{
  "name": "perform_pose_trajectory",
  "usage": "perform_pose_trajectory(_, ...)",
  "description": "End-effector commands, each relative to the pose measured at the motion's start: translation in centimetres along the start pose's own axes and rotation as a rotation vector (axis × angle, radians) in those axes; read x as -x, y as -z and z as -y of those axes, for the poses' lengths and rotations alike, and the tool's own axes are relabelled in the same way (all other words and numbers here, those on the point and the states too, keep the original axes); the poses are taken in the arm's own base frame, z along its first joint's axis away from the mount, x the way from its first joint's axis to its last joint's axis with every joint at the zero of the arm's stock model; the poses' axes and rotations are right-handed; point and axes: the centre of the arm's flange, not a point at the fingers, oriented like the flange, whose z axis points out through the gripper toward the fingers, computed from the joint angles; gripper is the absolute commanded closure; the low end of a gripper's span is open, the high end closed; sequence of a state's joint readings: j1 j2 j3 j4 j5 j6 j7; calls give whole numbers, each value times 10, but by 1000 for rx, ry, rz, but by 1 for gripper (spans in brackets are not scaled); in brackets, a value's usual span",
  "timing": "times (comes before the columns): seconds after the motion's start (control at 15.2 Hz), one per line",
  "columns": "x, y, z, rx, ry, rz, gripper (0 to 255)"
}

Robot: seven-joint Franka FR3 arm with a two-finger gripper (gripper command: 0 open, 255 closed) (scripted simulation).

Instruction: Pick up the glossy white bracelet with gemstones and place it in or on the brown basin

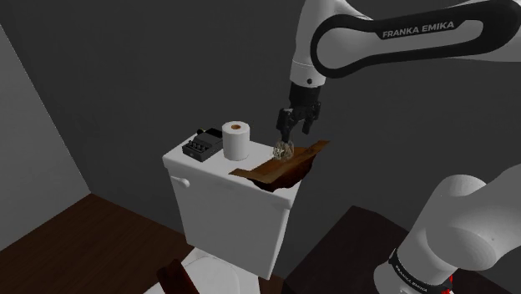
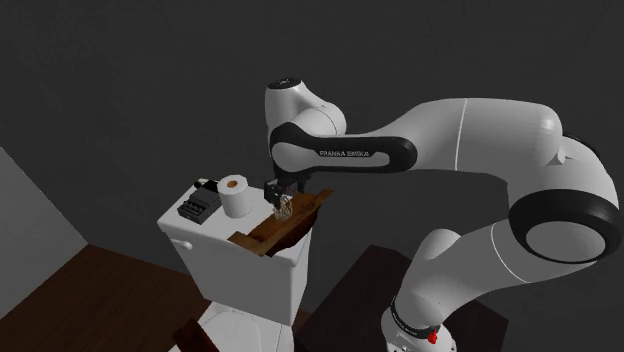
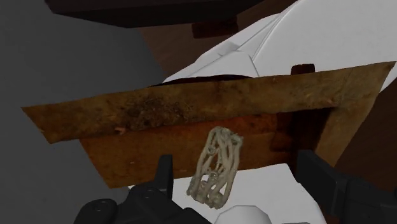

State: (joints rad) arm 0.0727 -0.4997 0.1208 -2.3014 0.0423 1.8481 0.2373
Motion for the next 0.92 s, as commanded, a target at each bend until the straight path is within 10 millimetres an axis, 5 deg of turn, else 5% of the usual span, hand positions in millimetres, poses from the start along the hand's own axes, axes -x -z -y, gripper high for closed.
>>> perform_pose_trajectory(0.0,0,0,0,0,0,0,0)
perform_pose_trajectory(0.07,0,0,0,0,0,0,0)
perform_pose_trajectory(0.33,0,50,0,0,0,0,0)
perform_pose_trajectory(0.86,0,50,0,0,0,0,0)
